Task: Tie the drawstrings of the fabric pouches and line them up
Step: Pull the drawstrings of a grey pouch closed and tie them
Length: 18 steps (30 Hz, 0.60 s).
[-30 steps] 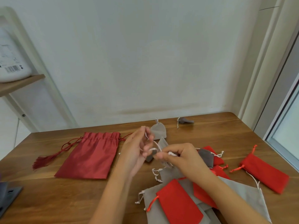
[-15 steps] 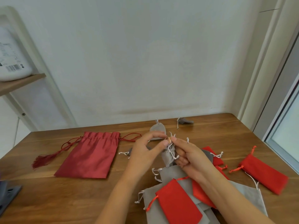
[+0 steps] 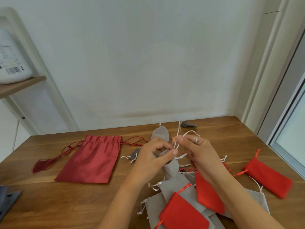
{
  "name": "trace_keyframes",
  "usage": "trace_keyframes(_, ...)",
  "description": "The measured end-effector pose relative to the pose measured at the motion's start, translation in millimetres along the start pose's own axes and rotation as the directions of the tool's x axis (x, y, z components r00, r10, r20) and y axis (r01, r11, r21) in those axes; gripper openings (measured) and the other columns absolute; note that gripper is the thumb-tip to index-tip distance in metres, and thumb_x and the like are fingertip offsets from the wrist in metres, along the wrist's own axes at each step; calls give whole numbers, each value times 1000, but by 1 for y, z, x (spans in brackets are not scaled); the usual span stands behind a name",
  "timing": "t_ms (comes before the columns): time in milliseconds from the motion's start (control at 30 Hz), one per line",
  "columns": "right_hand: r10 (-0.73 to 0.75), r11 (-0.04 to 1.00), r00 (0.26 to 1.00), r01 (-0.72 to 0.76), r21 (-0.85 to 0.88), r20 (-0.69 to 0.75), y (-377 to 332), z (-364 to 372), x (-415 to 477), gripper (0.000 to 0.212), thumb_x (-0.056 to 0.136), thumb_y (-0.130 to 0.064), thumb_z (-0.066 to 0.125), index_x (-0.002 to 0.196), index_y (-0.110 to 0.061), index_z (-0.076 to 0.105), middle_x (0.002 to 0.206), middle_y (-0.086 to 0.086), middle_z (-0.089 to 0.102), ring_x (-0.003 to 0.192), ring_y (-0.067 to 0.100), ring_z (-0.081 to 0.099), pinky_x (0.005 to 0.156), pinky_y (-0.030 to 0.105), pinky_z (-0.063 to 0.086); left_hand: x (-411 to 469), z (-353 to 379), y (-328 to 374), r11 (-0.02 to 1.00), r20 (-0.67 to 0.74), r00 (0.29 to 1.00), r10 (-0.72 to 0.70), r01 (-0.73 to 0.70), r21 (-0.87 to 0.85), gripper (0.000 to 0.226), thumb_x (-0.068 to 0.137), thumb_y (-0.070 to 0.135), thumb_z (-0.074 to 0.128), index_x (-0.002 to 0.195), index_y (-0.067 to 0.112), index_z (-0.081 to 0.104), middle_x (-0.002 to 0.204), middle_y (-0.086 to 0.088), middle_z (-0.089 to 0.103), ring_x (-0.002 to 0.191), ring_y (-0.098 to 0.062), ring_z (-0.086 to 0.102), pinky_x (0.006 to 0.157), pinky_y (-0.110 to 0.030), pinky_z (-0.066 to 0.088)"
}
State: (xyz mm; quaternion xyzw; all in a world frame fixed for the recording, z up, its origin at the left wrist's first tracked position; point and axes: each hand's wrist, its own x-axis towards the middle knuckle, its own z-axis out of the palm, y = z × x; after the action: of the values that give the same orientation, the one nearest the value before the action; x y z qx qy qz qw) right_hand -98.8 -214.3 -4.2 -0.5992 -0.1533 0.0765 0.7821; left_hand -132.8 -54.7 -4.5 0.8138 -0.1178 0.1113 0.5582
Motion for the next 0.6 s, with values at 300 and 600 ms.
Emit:
trace_keyframes(300, -104, 960, 982, 141, -241, 159, 2, -8, 5, 25, 77, -4, 76, 97, -11, 63, 52, -13, 35, 48, 0, 31, 51, 9, 30, 0, -12, 10, 838, -77, 976, -204, 133, -528, 23, 77, 23, 70, 55, 24, 62, 76, 0, 67, 62, -8, 55, 55, -22, 39)
trace_keyframes(600, -261, 678, 944, 327, -658, 200, 6, -17, 6, 17, 79, -17, 75, 90, -31, 77, 70, -10, 50, 65, 3, 48, 60, 12, 35, 1, -14, 14, 831, -91, 941, -326, 239, -502, 20, 73, 29, 66, 74, 9, 67, 68, 2, 65, 58, -9, 57, 50, -20, 45)
